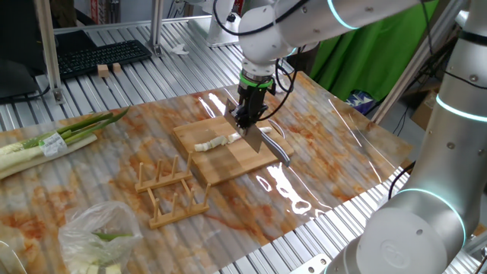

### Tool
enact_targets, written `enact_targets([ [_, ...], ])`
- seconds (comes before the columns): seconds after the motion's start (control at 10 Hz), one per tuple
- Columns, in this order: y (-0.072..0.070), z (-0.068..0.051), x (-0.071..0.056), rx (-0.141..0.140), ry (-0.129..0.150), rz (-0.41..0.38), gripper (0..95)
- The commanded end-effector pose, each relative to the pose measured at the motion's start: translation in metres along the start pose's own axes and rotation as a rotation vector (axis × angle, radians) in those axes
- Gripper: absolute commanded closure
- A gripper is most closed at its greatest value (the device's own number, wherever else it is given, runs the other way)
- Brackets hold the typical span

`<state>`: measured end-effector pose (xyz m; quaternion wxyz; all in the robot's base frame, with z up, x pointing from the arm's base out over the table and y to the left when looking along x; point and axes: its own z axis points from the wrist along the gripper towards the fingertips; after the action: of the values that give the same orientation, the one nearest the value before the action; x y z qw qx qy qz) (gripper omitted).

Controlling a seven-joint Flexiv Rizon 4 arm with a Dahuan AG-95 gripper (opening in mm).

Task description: Chop the scallions

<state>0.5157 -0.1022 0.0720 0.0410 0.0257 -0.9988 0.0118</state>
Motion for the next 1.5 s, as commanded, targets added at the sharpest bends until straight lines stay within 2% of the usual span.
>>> enact_targets([
  [0.1,0.000,0.005,-0.001,-0.005,-0.005,0.003,95.0],
  [0.2,0.001,0.009,-0.003,-0.004,-0.012,0.003,95.0],
  [0.3,0.004,0.022,-0.008,-0.006,-0.018,-0.002,95.0],
  [0.4,0.008,0.043,-0.013,-0.004,-0.036,-0.005,95.0],
  [0.5,0.009,0.056,-0.015,-0.004,-0.058,-0.007,95.0],
  [0.6,0.008,0.063,-0.015,-0.014,-0.058,-0.005,95.0],
  [0.8,0.007,0.056,-0.012,-0.011,-0.045,0.002,95.0],
  [0.9,0.005,0.041,-0.010,-0.010,-0.026,0.002,95.0],
  [1.2,0.001,0.018,-0.003,-0.008,-0.003,0.006,95.0],
  [1.5,-0.003,0.007,0.002,-0.013,-0.002,0.020,95.0],
])
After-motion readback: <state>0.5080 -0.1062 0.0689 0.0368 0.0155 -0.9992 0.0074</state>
